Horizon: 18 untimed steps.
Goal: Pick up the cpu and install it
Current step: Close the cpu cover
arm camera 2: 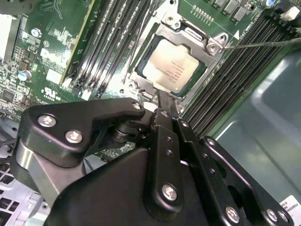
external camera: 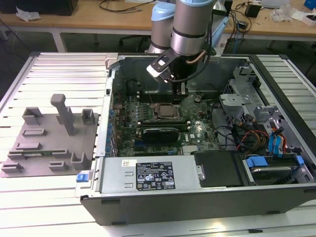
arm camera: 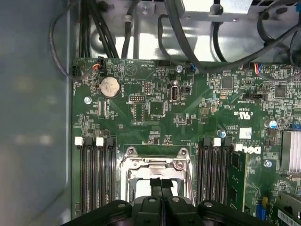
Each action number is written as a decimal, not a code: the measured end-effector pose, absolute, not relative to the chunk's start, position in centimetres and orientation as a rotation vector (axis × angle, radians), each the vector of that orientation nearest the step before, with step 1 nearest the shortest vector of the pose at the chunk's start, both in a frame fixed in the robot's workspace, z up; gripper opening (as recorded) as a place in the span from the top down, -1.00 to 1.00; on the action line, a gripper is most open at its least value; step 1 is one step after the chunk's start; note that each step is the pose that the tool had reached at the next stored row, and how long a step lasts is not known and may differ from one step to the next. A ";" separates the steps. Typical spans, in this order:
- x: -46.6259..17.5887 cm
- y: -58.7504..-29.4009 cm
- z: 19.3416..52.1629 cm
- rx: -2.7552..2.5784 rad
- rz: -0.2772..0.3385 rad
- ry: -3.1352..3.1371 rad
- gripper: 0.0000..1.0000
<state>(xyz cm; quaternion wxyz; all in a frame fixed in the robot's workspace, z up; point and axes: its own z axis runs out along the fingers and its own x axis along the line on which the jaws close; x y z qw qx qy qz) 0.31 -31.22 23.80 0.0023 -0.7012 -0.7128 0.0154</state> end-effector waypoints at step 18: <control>-0.5 -32.0 23.4 -2.007 0.048 -2.415 0.79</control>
